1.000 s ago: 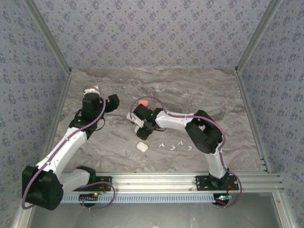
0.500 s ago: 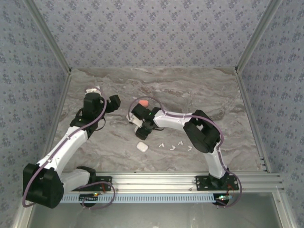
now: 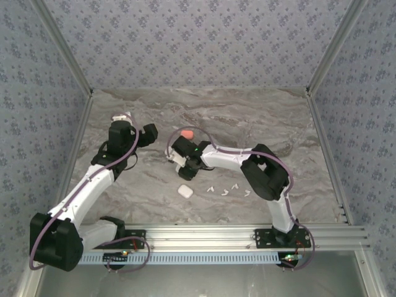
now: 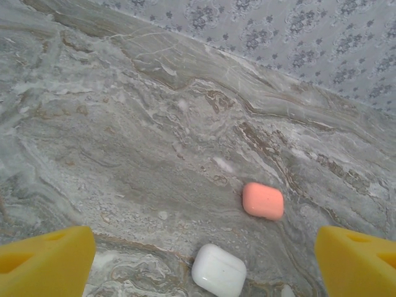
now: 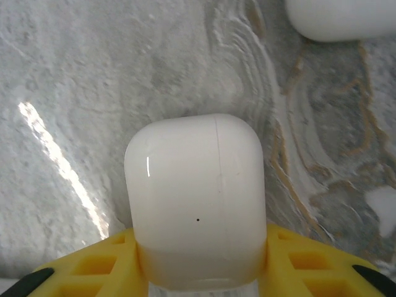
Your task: Insert wireless bluetooth earbuds into charging case
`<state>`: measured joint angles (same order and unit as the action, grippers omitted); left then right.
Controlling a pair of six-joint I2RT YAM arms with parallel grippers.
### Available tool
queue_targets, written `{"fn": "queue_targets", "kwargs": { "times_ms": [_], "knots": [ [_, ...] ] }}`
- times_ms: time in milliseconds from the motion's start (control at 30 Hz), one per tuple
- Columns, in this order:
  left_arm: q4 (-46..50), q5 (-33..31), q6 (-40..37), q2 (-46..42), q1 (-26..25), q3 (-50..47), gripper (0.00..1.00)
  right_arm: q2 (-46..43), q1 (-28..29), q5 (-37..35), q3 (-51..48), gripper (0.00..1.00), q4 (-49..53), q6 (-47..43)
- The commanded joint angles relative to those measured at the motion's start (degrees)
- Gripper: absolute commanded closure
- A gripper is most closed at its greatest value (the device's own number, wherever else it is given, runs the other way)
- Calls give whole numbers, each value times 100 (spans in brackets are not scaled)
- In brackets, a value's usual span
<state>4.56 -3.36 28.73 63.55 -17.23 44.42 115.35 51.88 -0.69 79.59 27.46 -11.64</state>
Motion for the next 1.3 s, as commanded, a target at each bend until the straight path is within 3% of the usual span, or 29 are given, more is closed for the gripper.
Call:
{"fn": "queue_targets", "kwargs": {
  "times_ms": [0,267,400,500,700,900,1267],
  "knots": [
    [92,559,-181,76,27,388,10,-799,-238,-108,-340,58,-410,-8],
    [406,2977,-214,561,26,1333,15,-2892,-1041,163,-1495,58,-1252,-725],
    [-107,4163,182,808,-37,1520,18,-3765,-1343,131,-1580,57,-1315,-1226],
    [-665,4691,452,973,-222,1564,18,-4171,-1399,140,-1524,57,-1243,-1651],
    [-1031,5237,484,1440,-819,2011,18,-4439,-1319,22,-1332,57,-949,-2178],
    [-1245,5282,501,1901,-1268,2341,18,-4503,-1311,-40,-1271,57,-883,-2225],
    [-1378,5427,579,2319,-1576,2458,32,-4531,-1390,75,-1264,57,-847,-2122]
  ]
}}
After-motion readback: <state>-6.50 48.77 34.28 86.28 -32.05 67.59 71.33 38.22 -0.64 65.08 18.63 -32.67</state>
